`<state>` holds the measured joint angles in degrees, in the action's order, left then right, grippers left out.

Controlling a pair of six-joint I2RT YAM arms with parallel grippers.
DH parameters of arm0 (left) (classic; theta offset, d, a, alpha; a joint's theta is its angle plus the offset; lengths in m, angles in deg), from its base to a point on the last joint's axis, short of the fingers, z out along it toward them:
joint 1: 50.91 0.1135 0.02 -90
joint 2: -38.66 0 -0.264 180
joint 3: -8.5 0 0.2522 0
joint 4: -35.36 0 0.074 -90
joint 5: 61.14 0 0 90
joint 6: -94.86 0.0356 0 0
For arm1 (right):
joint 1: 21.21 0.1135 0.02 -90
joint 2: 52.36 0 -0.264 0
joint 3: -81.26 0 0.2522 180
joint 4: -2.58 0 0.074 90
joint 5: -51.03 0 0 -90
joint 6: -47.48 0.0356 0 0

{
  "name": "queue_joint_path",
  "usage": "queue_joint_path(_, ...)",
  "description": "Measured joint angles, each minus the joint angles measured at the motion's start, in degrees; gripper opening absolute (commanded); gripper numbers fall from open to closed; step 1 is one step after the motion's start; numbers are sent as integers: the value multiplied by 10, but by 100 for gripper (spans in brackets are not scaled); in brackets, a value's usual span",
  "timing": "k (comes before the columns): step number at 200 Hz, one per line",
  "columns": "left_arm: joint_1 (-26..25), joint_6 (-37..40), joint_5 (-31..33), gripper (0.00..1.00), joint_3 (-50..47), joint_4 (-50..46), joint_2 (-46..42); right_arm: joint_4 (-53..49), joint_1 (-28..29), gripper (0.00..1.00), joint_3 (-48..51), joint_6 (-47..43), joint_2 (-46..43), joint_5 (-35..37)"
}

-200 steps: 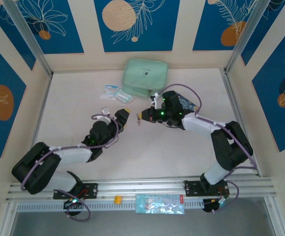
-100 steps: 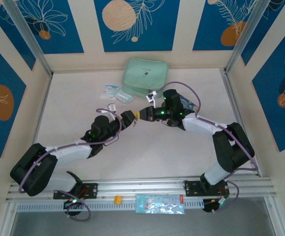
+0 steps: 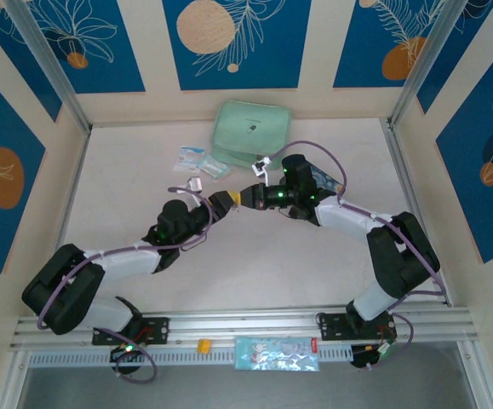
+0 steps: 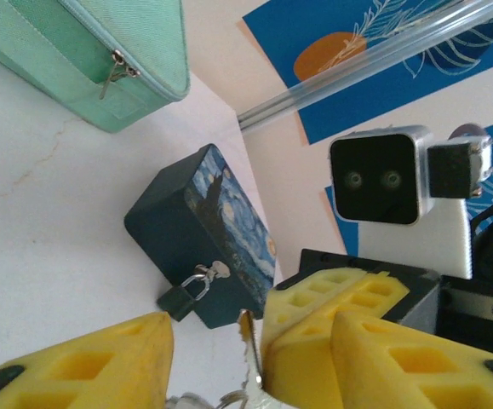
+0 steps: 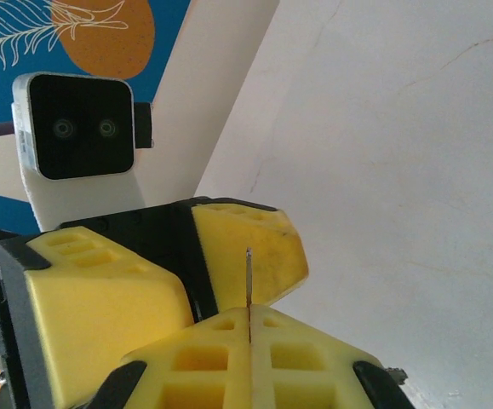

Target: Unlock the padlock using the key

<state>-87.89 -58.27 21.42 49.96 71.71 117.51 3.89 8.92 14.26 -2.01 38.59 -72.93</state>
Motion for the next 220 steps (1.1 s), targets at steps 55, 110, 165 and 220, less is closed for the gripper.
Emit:
queue_joint_path(55,0,-4,-7,22,1,27,10,4,0,0,0,2,4,0)
queue_joint_path(110,2,-12,-7,5,1,35,23,3,2,0,0,2,4,-10)
queue_joint_path(165,2,-30,-13,0,2,76,55,-6,-4,0,0,2,4,-5)
queue_joint_path(220,10,-45,-14,0,2,99,68,-16,-16,35,0,3,0,-8)
